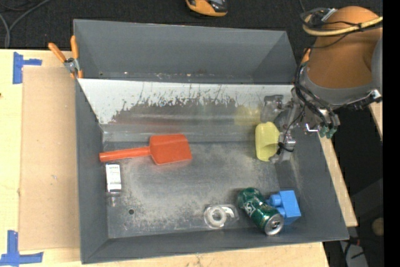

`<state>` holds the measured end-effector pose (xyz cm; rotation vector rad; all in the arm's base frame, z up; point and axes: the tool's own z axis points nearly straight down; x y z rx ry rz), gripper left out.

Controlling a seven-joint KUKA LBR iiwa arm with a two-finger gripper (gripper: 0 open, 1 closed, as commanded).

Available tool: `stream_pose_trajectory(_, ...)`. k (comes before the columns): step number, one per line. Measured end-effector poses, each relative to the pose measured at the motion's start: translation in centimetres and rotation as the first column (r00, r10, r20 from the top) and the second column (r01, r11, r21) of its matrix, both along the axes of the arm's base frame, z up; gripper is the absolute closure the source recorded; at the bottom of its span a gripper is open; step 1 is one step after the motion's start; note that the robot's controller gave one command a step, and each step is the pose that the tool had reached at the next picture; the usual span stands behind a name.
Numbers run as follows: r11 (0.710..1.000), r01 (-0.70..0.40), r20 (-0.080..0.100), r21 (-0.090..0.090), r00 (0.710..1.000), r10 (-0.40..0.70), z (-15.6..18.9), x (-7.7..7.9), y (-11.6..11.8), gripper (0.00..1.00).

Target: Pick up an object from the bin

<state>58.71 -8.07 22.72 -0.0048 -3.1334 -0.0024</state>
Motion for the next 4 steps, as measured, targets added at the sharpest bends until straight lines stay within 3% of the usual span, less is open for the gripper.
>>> stream_pose_trajectory(1,1.000,-0.003,0.008,-0.001,1.000,0.003,0.5,0.1,0.1,0.00)
stream_pose_trajectory(2,0.997,0.073,0.012,0.002,0.997,-0.073,-12.4,2.6,-4.6,0.00)
stream_pose_trajectory(3,0.999,0.052,0.025,0.009,0.998,-0.052,-13.6,2.9,-5.2,0.00)
stream_pose_trajectory(4,0.997,0.074,0.017,0.012,0.997,-0.074,-12.8,2.5,-7.7,0.00)
